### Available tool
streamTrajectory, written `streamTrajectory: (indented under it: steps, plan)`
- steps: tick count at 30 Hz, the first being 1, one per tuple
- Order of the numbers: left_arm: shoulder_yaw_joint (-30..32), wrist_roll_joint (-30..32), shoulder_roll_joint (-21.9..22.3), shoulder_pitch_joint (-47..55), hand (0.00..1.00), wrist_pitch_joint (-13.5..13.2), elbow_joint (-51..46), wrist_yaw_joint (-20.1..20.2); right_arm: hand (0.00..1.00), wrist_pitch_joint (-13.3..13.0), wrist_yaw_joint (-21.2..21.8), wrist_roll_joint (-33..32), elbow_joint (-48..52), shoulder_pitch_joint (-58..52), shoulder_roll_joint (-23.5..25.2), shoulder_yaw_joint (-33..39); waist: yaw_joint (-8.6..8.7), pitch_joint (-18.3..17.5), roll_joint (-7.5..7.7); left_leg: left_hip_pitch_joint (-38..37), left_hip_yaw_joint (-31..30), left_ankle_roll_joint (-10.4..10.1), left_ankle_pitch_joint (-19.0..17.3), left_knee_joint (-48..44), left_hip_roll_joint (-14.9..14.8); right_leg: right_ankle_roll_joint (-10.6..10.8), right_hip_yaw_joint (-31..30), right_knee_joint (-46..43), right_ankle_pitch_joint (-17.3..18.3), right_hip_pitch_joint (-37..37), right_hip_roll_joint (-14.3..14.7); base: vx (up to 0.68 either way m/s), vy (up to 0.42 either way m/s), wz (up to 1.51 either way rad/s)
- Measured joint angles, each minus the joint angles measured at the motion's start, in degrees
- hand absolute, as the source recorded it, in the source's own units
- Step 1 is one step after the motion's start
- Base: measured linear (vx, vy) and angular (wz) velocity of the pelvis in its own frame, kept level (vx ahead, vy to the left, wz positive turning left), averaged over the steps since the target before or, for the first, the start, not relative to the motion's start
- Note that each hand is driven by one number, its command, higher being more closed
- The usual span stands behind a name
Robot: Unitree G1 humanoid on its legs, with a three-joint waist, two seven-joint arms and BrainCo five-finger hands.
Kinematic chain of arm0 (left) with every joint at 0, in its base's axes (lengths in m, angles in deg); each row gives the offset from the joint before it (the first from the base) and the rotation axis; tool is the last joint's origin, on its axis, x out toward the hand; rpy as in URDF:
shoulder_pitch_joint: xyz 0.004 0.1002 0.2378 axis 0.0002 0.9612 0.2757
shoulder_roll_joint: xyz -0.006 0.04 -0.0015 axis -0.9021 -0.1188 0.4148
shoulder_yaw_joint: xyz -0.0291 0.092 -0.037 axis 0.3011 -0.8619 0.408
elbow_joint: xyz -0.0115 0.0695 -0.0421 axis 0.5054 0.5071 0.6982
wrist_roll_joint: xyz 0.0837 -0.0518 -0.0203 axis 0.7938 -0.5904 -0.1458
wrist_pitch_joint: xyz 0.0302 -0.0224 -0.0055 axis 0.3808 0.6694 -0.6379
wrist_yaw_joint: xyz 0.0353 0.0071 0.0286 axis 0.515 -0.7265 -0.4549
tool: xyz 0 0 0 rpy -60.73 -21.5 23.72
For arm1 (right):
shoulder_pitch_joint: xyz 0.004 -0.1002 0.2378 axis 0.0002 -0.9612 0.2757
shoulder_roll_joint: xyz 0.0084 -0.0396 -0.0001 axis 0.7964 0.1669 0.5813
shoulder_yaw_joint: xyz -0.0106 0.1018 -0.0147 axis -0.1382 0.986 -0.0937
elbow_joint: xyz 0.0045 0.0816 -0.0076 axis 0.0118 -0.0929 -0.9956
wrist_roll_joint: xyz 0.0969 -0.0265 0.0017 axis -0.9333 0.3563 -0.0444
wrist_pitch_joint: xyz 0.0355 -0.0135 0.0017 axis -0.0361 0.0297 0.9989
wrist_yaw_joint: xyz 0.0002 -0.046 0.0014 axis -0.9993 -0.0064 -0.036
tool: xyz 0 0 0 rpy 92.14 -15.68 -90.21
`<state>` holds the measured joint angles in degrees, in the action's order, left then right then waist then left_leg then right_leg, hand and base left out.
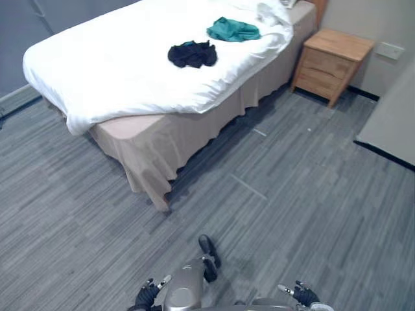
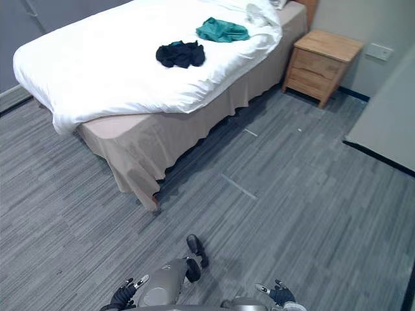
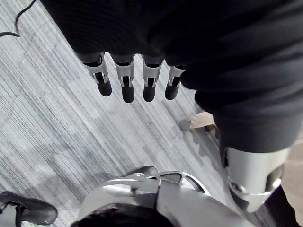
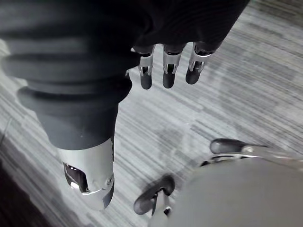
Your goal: Tidy the bed and pick cloth on bed and put in laundry
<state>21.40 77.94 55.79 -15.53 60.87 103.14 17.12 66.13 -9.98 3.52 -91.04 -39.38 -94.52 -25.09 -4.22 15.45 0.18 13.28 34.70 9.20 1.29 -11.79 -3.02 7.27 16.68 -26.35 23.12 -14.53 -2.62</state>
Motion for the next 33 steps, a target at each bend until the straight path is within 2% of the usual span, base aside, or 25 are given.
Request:
streamTrajectory:
  steps: [1, 2, 3, 5, 7, 8, 10, 11, 12, 13, 15, 16, 17, 18, 19, 20, 21, 22, 23, 24, 26, 28, 30, 31, 33]
  plan:
    - [0.27, 0.04, -0.06, -0.08, 0.00, 0.32, 0.53, 0.02, 0.00, 0.06, -0.05, 0.23, -0.10, 0.51, 0.17, 0.11, 0.64, -0.20, 0.68, -0.76, -0.67, 4.33, -0.67, 0.19, 1.38, 2.42, 0.24, -9.65, -1.18, 3.70, -2.69, 0.71, 0.257, 0.63]
    - [0.30, 0.04, -1.26, -1.31, 0.00, 0.62, 0.61, -0.07, 0.00, 0.02, 0.31, 0.40, -0.41, 1.49, 1.21, 0.30, 1.79, -0.24, 2.39, -3.66, -3.71, 3.21, -2.90, 0.30, 4.49, 2.77, 1.11, -24.83, -3.14, 11.15, -8.57, 0.59, 0.249, 0.90]
    - [0.25, -0.02, -1.24, -1.65, 0.00, 0.58, 0.55, -0.10, 0.00, -0.06, 0.54, 0.49, -0.64, 2.10, 1.13, 0.43, 1.90, -0.20, 2.26, -5.35, -5.00, 3.34, -3.12, 0.94, 5.02, 2.45, 1.58, -25.51, -2.84, 12.42, -9.29, 0.69, 0.260, 1.00]
    - [0.12, -0.08, -1.26, -2.68, 0.00, 0.69, 0.51, -0.05, 0.00, -0.39, 0.87, 0.35, -0.80, 2.89, 1.31, 0.37, 1.90, 0.14, 1.53, -9.83, -9.68, 2.43, -3.62, 2.73, 5.17, 2.94, 2.57, -22.07, -2.28, 13.75, -9.25, 0.47, 0.100, 0.74]
    - [-1.61, 0.10, -1.31, -4.75, 0.00, 0.75, 0.37, 0.13, 0.00, -1.24, 0.79, -1.77, -0.10, 2.48, 1.22, 0.44, 2.61, 0.91, -0.80, -16.69, -17.94, 0.38, -4.77, 6.52, 3.99, 2.65, 0.99, -8.45, -2.39, 15.33, -5.94, 0.44, -0.039, 1.39]
    - [-1.94, 0.28, -1.49, -5.28, 0.00, 0.73, 0.29, 0.17, 0.00, -1.19, 0.72, -2.42, 0.38, 2.23, 1.29, 0.43, 2.87, 0.72, -0.53, -17.51, -19.95, -0.11, -5.04, 7.13, 3.95, 2.87, 0.00, -4.77, -2.95, 16.57, -5.40, 0.39, -0.098, 1.69]
    - [-2.62, 0.53, -1.82, -7.37, 0.00, 0.83, 0.61, 0.18, 0.00, -0.96, 0.43, -5.98, 0.50, 1.33, 1.97, 2.42, 3.11, 0.12, 0.58, -18.50, -27.13, -2.64, -6.61, 7.58, 4.30, 2.66, -5.98, 9.89, -10.17, 21.99, -5.44, 0.37, -0.126, 1.59]
    - [-2.41, 0.54, -1.59, -7.49, 0.00, 0.83, 0.61, 0.17, 0.00, -0.85, 0.09, -7.03, 0.52, 1.17, 2.31, 3.37, 3.14, 0.14, 0.54, -18.81, -28.72, -3.43, -7.13, 7.27, 4.18, 2.09, -7.63, 13.01, -12.16, 22.77, -5.58, 0.38, -0.161, 1.39]
    - [-0.82, 0.66, -0.92, -7.15, 0.00, 0.78, 0.54, 0.12, 0.00, -0.81, -0.32, -8.75, 0.71, 0.62, 2.69, 5.04, 3.07, 0.20, 0.40, -19.69, -30.96, -5.21, -8.77, 5.81, 3.68, 1.38, -10.06, 15.87, -15.31, 23.95, -5.71, 0.42, -0.197, 1.29]
    - [1.32, 0.81, -0.18, -6.07, 0.00, 0.69, 0.36, 0.03, 0.00, -0.69, -0.34, -9.82, 0.95, -0.23, 3.06, 5.15, 3.10, 0.15, 0.36, -20.54, -32.00, -6.58, -10.97, 3.42, 2.80, 0.33, -10.80, 15.16, -17.13, 23.95, -5.57, 0.52, -0.261, 1.22]
    - [2.81, 1.03, 0.18, -4.03, 0.00, -0.08, -0.89, -0.06, 0.00, 0.07, -0.33, -10.51, 2.49, -2.24, 3.71, 5.16, 2.97, -0.47, 1.06, -22.21, -30.91, -9.09, -14.35, 0.08, 1.70, -0.95, -10.78, 11.71, -18.43, 23.46, -5.20, 0.49, -0.271, 1.05]
    - [3.50, 1.03, 0.12, -2.53, 0.00, -0.91, -1.38, -0.21, 0.00, 0.70, -0.33, -10.63, 2.86, -2.95, 4.27, 5.16, 2.88, -1.37, 1.98, -23.20, -29.45, -11.24, -15.68, -0.91, 1.43, -2.20, -10.70, 10.72, -20.56, 23.38, -5.12, 0.45, -0.272, 0.86]
    - [3.67, 1.03, 0.11, -1.77, 0.00, -1.13, -1.80, -0.37, 0.00, 0.94, -0.33, -10.73, 2.87, -3.05, 4.46, 5.14, 2.88, -1.90, 2.35, -23.67, -28.80, -12.02, -16.24, -1.10, 1.40, -2.51, -10.53, 10.62, -22.37, 23.21, -5.02, 0.55, -0.359, 0.60]
    - [3.89, 1.04, -0.05, -0.50, 0.00, -1.86, -2.39, -0.74, 0.00, 1.81, -0.32, -10.97, 2.77, -3.18, 4.61, 5.13, 2.80, -2.93, 3.52, -24.90, -27.94, -13.51, -17.21, -1.05, 1.82, -3.87, -10.41, 11.06, -27.98, 22.68, -4.32, 0.37, -0.269, 0.18]
    - [4.75, 1.04, 0.87, 0.33, 0.00, -2.69, -2.52, -1.26, 0.00, 3.02, -0.19, -11.00, 2.53, -3.15, 4.62, 5.12, 2.03, -4.27, 2.70, -25.74, -27.45, -14.11, -18.32, -1.08, 1.39, -4.53, -9.56, 11.65, -25.13, 21.53, -3.95, 0.44, -0.347, -0.10]
    - [5.02, 1.03, 2.10, 0.47, 0.00, -3.24, -2.31, -1.44, 0.00, 3.37, -0.12, -10.98, 2.56, -2.83, 4.06, 5.12, 1.52, -5.11, 1.32, -25.90, -26.77, -14.32, -18.70, -1.12, -0.20, -5.14, -9.47, 12.87, -24.71, 20.99, -2.28, 0.36, -0.325, -0.24]
    - [4.92, 1.05, 3.54, 0.80, 0.00, -4.42, -1.93, -2.05, 0.00, 3.58, 0.06, -10.95, 2.66, -2.32, 2.78, 5.23, 2.11, -6.06, -1.63, -25.42, -25.95, -14.71, -18.63, -1.20, -2.49, -6.13, -8.39, 16.04, -25.38, 19.63, -0.31, 0.33, -0.307, -0.02]
    - [4.56, 1.13, 4.07, 0.49, 0.00, -5.31, -1.65, -2.57, 0.00, 3.88, 0.20, -10.81, 2.65, -2.28, 2.27, 5.23, 2.76, -6.23, -2.29, -25.22, -25.53, -15.15, -18.35, -1.19, -3.22, -6.42, -7.42, 17.51, -25.44, 19.04, 0.15, 0.27, -0.260, 0.44]
    - [3.13, 2.49, 5.02, -0.64, 0.00, -7.23, -1.65, -4.29, 0.00, 4.85, 0.22, -10.31, 2.62, -2.10, 0.98, 5.32, 3.79, -6.21, -3.95, -25.05, -24.20, -17.02, -17.16, -1.21, -4.32, -7.07, -5.76, 19.34, -25.52, 17.30, 0.61, 0.21, -0.226, 0.67]
    - [1.89, 4.60, 5.15, -1.97, 0.00, -9.36, -2.35, -6.51, 0.00, 5.87, 0.20, -10.20, 2.13, -2.21, 0.04, 5.46, 3.85, -6.04, -4.19, -24.99, -22.24, -17.78, -16.42, -0.99, -4.70, -7.27, -5.12, 20.93, -25.40, 15.17, 0.44, 0.17, -0.204, 0.71]
    - [0.33, 5.66, 4.33, -3.24, 0.00, -11.43, -8.12, -9.23, 0.00, 6.77, 0.17, -10.18, 1.52, -2.81, -1.10, 5.72, 4.45, -5.91, -3.69, -24.99, -19.63, -17.46, -16.47, 0.46, -5.04, -7.74, -3.40, 22.57, -25.33, 12.89, -0.19, 0.04, -0.150, 0.52]
    - [-0.39, 5.73, 2.38, -4.46, 0.00, -13.43, -16.35, -12.89, 0.00, 6.92, 0.16, -9.72, 1.65, -2.89, -2.15, 5.62, 5.55, -5.72, -4.24, -22.75, -18.02, -15.07, -11.34, 2.13, -5.83, -7.79, -2.04, 22.93, -25.09, 13.08, 0.07, -0.06, -0.090, 0.32]
    - [0.06, 5.60, -2.76, -6.66, 0.00, -14.81, -26.83, -16.83, 0.00, 6.45, 0.04, -9.57, 1.65, -3.44, -2.23, 5.04, 6.22, -5.75, -4.32, -21.27, -17.31, -15.15, -11.62, 3.58, -6.07, -7.22, -1.77, 24.58, -25.57, 13.92, 0.48, -0.13, -0.026, 0.09]
    - [1.29, 5.58, -5.46, -7.74, 0.00, -15.52, -33.65, -18.40, 0.00, 6.40, 0.02, -9.69, 1.67, -4.26, -1.84, 5.03, 6.39, -5.50, -3.80, -20.41, -17.38, -15.15, -11.63, 3.82, -5.96, -7.31, -1.35, 26.44, -26.66, 13.83, 0.51, -0.14, -0.014, 0.08]
    - [4.04, 5.57, -9.20, -9.80, 0.00, -15.64, -46.14, -18.66, 0.00, 6.38, -0.27, -9.92, 1.68, -6.46, -1.62, 5.12, 6.35, -5.55, -3.12, -18.79, -17.29, -15.58, -11.56, 3.95, -5.65, -7.10, -0.97, 29.97, -28.96, 13.68, 0.57, -0.09, 0.014, 0.05]
